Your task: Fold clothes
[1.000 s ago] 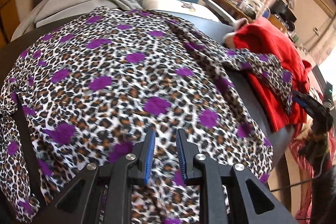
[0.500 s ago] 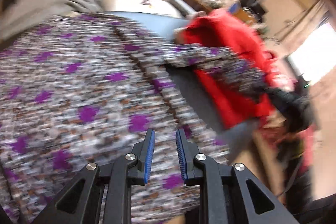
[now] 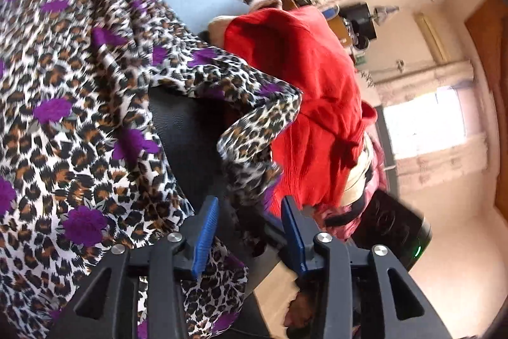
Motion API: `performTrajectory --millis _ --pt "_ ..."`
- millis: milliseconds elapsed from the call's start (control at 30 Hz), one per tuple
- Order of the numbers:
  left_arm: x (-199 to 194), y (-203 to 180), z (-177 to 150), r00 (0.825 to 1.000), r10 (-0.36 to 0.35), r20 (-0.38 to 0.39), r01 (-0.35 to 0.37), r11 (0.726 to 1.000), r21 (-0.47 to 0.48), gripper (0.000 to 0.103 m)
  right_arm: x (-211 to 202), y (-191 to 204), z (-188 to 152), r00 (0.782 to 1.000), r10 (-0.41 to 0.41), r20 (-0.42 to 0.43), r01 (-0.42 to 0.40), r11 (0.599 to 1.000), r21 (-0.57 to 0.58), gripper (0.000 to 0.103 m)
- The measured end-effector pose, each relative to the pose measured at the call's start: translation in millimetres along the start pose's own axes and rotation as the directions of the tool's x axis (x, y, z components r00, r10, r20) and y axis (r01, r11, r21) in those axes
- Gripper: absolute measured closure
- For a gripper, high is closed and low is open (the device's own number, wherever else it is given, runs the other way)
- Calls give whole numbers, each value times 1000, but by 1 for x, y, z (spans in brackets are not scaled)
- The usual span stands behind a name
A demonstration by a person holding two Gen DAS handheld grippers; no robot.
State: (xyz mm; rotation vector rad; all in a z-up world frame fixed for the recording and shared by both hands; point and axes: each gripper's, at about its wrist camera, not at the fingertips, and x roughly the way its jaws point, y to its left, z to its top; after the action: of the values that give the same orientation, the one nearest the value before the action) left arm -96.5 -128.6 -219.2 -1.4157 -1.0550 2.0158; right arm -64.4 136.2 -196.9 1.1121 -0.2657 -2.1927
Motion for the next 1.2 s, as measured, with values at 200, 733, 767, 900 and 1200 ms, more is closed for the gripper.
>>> performTrajectory --millis 200,733,767,900,1200 --pt "7 23 14 1000 -25 -5 24 996 -86 51 4 18 -8 998 -60 -36 54 990 -131 98" --pt "9 -4 45 1000 17 12 -16 999 -50 100 -11 40 -1 997 -67 26 70 983 -171 81" --pt "-8 -14 54 998 4 55 -2 1000 -23 100 -16 35 2 998 -47 41 52 989 -137 75" --pt "-85 -57 96 976 -19 218 0 996 86 100 -21 13 8 1000 6 24 -6 1000 -15 55" --pt "-223 -95 131 898 -22 440 -68 980 188 100 33 15 9 992 -18 -122 15 1000 -25 55"
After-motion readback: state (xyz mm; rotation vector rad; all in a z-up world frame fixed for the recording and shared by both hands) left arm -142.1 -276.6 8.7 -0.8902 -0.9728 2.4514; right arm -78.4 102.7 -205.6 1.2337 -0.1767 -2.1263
